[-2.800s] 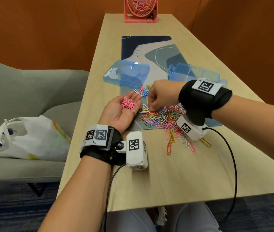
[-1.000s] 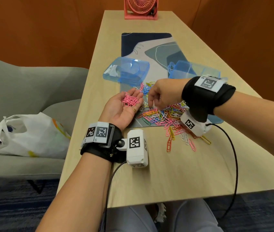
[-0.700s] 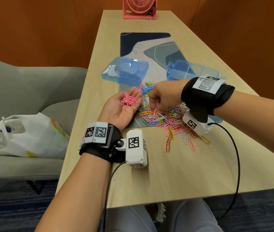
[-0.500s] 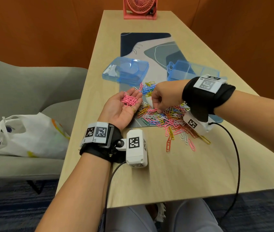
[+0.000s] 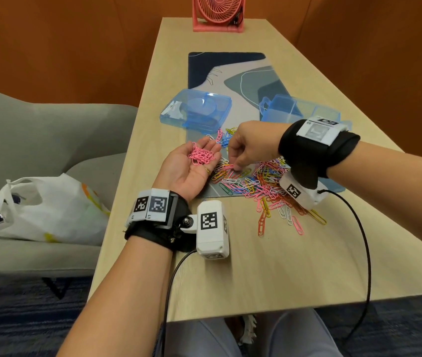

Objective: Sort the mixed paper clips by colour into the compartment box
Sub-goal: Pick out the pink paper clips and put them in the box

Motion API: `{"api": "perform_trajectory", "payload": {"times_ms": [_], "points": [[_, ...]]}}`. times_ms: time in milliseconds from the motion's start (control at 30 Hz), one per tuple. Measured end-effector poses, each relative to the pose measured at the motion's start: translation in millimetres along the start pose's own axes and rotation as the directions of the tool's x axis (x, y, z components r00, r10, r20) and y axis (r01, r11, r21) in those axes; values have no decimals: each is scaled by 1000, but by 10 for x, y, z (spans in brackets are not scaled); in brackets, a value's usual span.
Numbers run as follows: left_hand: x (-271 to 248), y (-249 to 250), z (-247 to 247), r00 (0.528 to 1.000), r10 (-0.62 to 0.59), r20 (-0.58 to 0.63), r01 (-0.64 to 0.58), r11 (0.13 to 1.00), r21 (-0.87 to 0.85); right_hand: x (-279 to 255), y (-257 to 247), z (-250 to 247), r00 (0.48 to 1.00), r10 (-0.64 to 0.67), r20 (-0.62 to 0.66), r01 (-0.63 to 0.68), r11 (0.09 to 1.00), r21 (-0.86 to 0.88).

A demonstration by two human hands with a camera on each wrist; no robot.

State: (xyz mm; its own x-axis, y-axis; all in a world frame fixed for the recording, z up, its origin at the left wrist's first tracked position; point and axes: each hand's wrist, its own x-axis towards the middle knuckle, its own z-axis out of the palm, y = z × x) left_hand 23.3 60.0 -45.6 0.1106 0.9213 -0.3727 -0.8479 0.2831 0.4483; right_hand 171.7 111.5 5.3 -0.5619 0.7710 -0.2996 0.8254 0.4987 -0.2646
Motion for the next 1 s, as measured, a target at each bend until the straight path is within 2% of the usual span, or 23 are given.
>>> {"api": "perform_trajectory", "payload": {"times_ms": [367, 500, 600, 800, 1000], "points": [[5, 7, -3, 1000, 0, -5, 0, 1000, 22, 25, -90, 56, 993, -101, 64, 111, 975, -190], [-14, 7, 9, 1000, 9, -11, -8, 1000, 26, 4, -102, 65, 992, -81, 99, 104, 963, -250], [-18, 8, 9, 1000, 11, -10, -11, 1000, 24, -11, -96, 60, 995, -55, 86, 71, 978, -195], [-6, 20, -5, 1000, -1, -7, 1, 1000, 20, -49, -74, -45, 1000, 22, -18, -22, 1000, 3], [-15, -14, 19, 1000, -4, -3, 4, 1000, -24, -18, -206, -254, 990, -48, -136, 68, 987, 148]]}}
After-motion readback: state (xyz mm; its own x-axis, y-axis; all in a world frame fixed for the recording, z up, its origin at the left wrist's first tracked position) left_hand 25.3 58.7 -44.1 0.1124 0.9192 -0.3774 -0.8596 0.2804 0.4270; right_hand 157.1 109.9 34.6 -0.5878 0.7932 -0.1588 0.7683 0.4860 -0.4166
